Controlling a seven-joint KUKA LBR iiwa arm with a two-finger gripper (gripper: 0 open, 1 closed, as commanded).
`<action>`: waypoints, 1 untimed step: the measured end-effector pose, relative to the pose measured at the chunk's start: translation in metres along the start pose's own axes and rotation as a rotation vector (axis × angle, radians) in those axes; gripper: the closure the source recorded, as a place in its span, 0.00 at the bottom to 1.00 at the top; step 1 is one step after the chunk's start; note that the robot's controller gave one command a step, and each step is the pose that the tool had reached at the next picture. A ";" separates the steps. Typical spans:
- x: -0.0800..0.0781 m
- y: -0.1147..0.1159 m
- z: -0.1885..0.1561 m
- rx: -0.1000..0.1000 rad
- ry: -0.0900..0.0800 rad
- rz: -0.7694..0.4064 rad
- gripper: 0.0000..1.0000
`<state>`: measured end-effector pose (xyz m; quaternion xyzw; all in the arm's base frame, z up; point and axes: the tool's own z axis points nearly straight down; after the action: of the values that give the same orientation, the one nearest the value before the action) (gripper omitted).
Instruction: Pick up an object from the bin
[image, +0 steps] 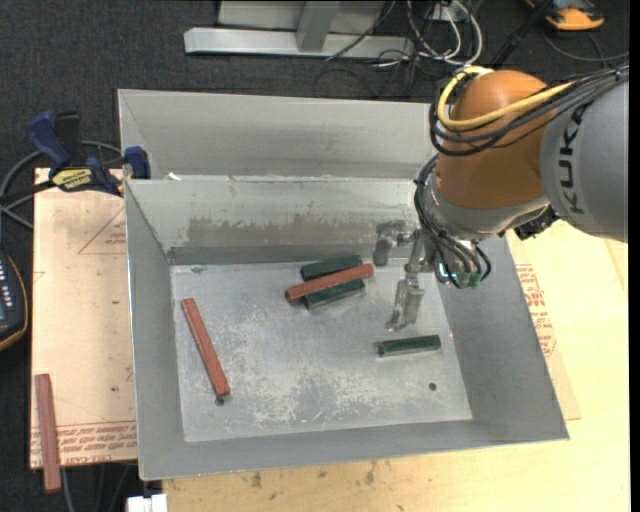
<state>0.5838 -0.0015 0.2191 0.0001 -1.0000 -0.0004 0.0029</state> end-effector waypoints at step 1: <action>-0.054 0.076 0.112 -0.002 -0.004 -0.226 0.00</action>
Offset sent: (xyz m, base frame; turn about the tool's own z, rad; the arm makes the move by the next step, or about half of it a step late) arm 0.0535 0.0726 -0.1083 -0.2243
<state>0.6366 0.0741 0.1069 0.1127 -0.9936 -0.0015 0.0006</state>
